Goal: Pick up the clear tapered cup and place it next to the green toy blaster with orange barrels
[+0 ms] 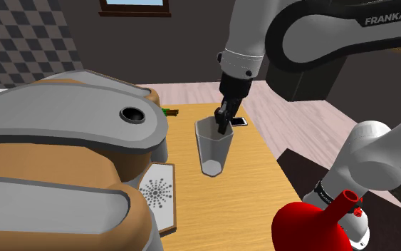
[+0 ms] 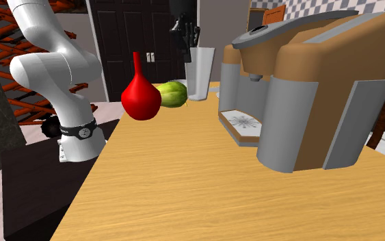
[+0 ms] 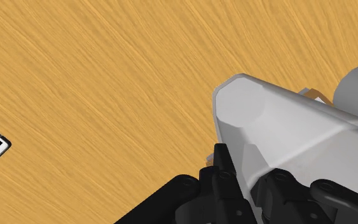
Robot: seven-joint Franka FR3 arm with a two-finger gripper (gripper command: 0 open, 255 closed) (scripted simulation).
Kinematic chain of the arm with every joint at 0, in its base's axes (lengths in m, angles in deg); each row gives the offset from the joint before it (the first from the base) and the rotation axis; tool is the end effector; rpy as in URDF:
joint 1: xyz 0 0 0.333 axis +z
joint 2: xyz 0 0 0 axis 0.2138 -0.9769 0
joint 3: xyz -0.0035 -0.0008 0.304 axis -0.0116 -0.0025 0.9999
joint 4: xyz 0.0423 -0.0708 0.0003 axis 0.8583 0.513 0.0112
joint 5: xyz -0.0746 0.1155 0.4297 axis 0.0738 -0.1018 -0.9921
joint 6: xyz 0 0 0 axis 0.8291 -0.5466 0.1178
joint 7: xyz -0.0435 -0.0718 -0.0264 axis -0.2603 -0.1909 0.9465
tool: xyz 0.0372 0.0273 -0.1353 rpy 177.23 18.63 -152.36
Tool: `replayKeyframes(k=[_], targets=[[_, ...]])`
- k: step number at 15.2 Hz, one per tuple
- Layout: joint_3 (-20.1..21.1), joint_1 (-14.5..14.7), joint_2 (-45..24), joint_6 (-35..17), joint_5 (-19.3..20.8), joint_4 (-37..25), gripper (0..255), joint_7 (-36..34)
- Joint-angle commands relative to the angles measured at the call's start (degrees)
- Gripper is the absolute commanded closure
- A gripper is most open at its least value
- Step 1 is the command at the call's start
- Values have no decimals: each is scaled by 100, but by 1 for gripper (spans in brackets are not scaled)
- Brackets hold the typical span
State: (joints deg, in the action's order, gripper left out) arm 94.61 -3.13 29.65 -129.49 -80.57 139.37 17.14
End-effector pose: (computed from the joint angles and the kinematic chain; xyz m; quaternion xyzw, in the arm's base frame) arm 0.3897 0.2871 0.4726 -0.9918 -0.1123 -0.0330 0.0507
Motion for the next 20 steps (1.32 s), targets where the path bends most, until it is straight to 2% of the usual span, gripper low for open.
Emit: replayKeyframes(k=[1, 16, 20], targets=[[-28, -7, 17, 158, 19, -140, 255, -13], [-174, -85, -104, 1272, 177, -1376, 255, -143], [-360, -247, -481, 1264, 350, -1683, 255, 134]])
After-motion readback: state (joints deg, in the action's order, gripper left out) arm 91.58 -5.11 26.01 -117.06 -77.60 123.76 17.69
